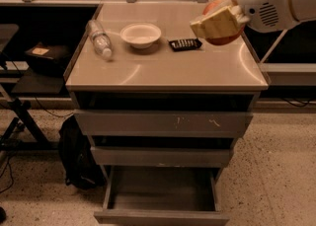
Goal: Place apple into bottom drawer
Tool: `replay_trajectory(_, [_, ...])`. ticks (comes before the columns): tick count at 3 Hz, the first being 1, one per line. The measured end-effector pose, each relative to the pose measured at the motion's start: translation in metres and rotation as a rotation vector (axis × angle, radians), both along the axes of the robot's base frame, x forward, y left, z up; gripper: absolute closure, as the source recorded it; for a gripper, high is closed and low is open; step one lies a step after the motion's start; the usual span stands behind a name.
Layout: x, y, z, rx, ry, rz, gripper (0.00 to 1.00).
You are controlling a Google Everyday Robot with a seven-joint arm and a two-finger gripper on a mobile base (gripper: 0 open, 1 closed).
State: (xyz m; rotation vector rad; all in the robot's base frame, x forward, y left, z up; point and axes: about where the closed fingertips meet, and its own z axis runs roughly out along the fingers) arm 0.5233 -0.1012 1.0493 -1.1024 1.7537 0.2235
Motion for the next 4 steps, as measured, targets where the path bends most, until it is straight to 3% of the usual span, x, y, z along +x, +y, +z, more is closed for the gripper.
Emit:
replay_trajectory(1, [0.0,0.0,0.0,0.0,0.0,0.0,1.0])
replay_trajectory(2, [-0.019,-0.002,-0.021,-0.022,0.033,0.01,1.0])
replay_trajectory(3, [-0.05,-0.043,-0.073,-0.101,0.109,-0.035,1.0])
replay_trajectory(4, [-0.076,-0.086,-0.13,-0.129,0.208,-0.053,1.0])
